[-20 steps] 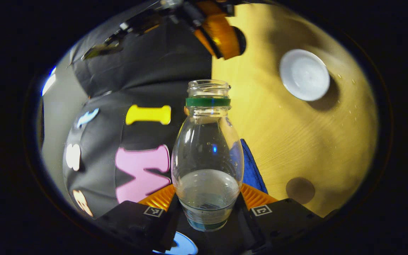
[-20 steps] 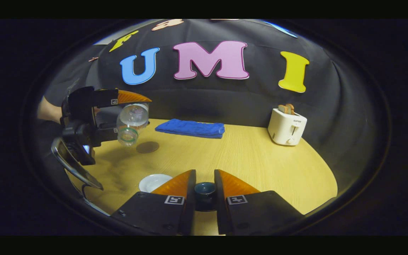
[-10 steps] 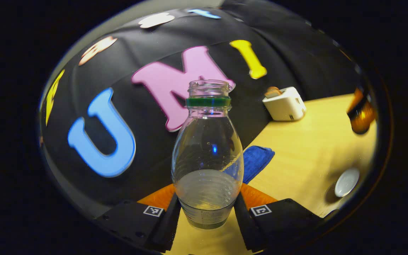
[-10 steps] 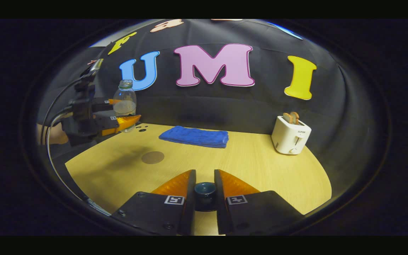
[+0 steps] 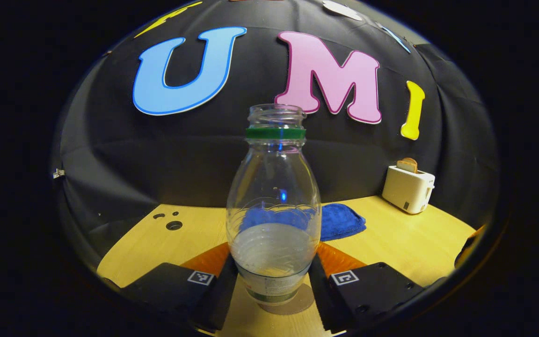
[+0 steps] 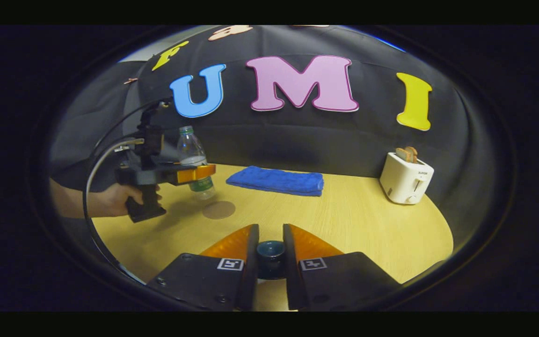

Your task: Open the teacup lid with one hand, grasp the water bottle and pour water into the teacup with the other hand; after pouring, place the water bottle on the coaster and then close the teacup lid.

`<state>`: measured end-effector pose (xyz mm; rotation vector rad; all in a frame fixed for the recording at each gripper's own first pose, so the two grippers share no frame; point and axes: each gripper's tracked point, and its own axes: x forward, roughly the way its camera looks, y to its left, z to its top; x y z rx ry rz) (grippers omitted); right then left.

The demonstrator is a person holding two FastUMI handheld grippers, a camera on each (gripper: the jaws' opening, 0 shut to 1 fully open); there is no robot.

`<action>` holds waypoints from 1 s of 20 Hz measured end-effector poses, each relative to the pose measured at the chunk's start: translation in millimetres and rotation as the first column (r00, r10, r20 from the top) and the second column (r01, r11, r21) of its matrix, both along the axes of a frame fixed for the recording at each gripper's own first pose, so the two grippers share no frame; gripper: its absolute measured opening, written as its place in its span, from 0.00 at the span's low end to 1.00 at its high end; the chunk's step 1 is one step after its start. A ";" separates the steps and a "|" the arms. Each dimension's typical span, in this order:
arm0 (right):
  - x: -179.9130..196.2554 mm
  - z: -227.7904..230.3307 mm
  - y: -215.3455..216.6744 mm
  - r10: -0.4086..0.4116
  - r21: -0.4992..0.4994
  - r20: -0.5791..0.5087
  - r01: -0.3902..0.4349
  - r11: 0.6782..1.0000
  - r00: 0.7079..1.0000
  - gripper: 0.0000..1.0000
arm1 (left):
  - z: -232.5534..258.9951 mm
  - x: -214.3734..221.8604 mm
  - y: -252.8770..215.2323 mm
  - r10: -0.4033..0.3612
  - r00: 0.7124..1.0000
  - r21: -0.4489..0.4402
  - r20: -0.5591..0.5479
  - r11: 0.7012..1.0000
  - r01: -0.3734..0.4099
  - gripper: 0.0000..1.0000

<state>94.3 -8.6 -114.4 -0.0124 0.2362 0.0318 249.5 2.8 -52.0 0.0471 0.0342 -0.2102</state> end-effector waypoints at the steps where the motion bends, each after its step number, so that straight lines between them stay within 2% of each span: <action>1: 1.2 -5.4 1.5 0.000 0.007 -0.004 0.000 1.000 1.000 0.29 | -3.7 1.0 -1.0 -0.011 1.000 -0.002 -0.007 1.000 0.011 0.76; 3: 2.7 -11.8 3.5 -0.001 0.020 -0.009 0.001 1.000 1.000 0.33 | -8.1 4.4 -5.1 -0.020 1.000 -0.017 -0.024 1.000 0.020 0.76; 4: 3.0 -13.7 3.4 -0.002 0.020 -0.008 0.003 1.000 1.000 0.29 | -12.3 6.8 -6.0 -0.016 0.999 -0.020 -0.029 1.000 0.015 0.76; 5: 3.5 -14.2 1.6 -0.004 0.018 -0.004 0.004 1.000 1.000 0.33 | -14.0 8.6 -7.3 -0.015 0.999 -0.023 -0.030 1.000 0.015 0.77; 6: 4.1 -15.8 -0.7 -0.006 0.014 0.000 0.006 1.000 1.000 0.25 | -16.7 8.9 -9.1 -0.021 0.999 -0.024 -0.033 1.000 0.020 0.77; 9: 6.0 -27.4 -6.3 -0.016 0.010 -0.001 0.016 1.000 1.000 0.33 | -26.3 11.0 -6.9 -0.019 0.998 -0.003 -0.058 1.000 0.019 0.77; 10: 6.3 -30.1 -7.3 -0.021 0.022 -0.003 0.021 1.000 1.000 0.29 | -23.3 10.6 -6.4 -0.017 0.999 -0.008 -0.045 1.000 0.016 0.78; 13: 6.2 -31.9 -7.2 -0.033 0.047 0.001 0.033 0.998 0.999 0.29 | -27.7 11.6 -7.6 -0.013 0.999 -0.033 -0.044 0.999 0.011 0.80; 14: 5.9 -32.2 -6.5 -0.032 0.043 0.003 0.032 0.999 0.999 0.33 | -31.7 10.0 -11.1 -0.021 0.998 -0.046 -0.064 0.999 0.018 0.81; 15: 5.6 -32.8 -5.5 -0.030 0.038 0.003 0.029 0.999 1.000 0.29 | -35.5 6.6 -10.8 -0.016 0.996 -0.052 -0.082 0.999 0.011 0.82; 16: 5.6 -32.9 -4.7 -0.028 0.033 0.002 0.028 0.999 1.000 0.29 | -39.0 3.2 -10.3 -0.009 0.995 -0.051 -0.096 0.999 0.005 0.83; 17: 4.7 -33.4 -4.1 -0.023 0.036 0.000 0.023 0.999 1.000 0.29 | -39.0 0.6 -6.9 0.006 0.995 -0.049 -0.098 0.999 -0.011 0.97; 18: 5.2 -31.9 -2.9 -0.018 0.044 0.000 0.018 0.999 1.000 0.25 | -39.0 0.8 -6.5 0.010 0.995 -0.054 -0.098 0.998 -0.015 0.97; 20: 5.2 -25.3 1.2 -0.013 0.050 0.010 0.013 0.999 1.000 0.29 | -39.8 -5.1 -7.4 0.009 0.994 -0.064 -0.109 0.998 -0.016 0.96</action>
